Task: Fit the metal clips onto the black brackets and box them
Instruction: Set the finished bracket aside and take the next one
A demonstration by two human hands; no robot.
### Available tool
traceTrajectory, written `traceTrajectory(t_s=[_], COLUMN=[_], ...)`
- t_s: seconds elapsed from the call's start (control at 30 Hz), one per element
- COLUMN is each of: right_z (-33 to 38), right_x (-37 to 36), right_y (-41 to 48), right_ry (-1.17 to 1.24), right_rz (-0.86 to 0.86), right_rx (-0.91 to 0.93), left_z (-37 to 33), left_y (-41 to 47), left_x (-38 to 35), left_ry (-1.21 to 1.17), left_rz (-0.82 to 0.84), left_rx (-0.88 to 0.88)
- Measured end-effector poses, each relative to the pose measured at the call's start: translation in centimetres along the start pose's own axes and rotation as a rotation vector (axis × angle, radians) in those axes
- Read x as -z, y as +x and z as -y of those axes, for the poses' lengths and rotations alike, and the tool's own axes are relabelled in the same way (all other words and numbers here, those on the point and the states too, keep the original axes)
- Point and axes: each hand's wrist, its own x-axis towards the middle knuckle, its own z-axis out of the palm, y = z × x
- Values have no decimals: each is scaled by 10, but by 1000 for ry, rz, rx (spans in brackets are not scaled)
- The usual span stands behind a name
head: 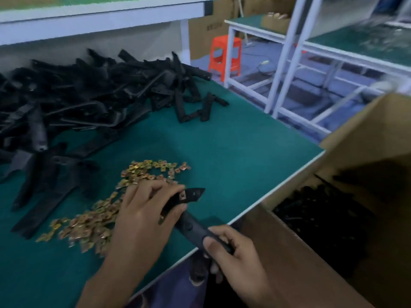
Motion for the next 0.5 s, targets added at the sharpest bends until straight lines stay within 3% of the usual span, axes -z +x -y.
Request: traceTrajectory(t_s=[0.27, 0.5], right_z=[-39, -16], right_x=[83, 147], right_y=[-101, -74], right_ry=[150, 798], right_rz=[-263, -723], right_rx=[-249, -219], left_z=[-115, -124], left_y=[-2, -6], left_x=[-75, -80], left_ry=[-96, -247], left_rz=[260, 238], left_rx=[-386, -322])
